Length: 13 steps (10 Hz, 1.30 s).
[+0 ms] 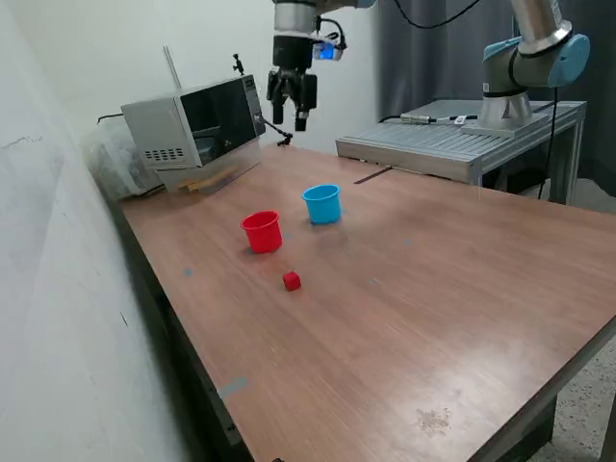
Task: Place red objects in the red bin, and blue objects in the blue bin.
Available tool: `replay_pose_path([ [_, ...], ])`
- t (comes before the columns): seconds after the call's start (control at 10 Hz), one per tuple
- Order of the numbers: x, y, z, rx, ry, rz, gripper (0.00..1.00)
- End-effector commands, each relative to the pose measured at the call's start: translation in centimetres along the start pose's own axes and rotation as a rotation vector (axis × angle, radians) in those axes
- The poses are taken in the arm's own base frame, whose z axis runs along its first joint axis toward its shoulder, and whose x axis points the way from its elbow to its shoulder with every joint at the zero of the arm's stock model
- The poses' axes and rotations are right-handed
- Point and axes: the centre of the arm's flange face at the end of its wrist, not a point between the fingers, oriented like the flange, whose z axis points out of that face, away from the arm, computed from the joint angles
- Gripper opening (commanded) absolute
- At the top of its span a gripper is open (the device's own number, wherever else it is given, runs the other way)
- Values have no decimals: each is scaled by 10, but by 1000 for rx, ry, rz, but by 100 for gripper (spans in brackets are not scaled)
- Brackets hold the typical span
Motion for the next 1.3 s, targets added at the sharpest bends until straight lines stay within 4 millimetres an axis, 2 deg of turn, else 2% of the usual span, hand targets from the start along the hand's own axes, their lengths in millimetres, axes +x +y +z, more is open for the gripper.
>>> replay_pose_path([
  [0.0,47,-29,-80,-4,22,-68,100],
  [0.2,75,-51,-121,-28,35,-106,100],
  [0.3,78,-51,-121,-28,36,-108,100],
  [0.4,81,-48,-112,-17,48,-107,100],
  [0.5,83,-34,-100,-16,72,-98,100],
  [0.6,96,-13,-86,-23,88,-86,100],
  [0.7,112,8,-58,-17,94,-80,100],
  [0.9,123,42,17,-7,95,-68,100],
  [1.0,129,51,76,5,94,-68,100],
  [1.2,137,48,160,56,93,-71,100],
])
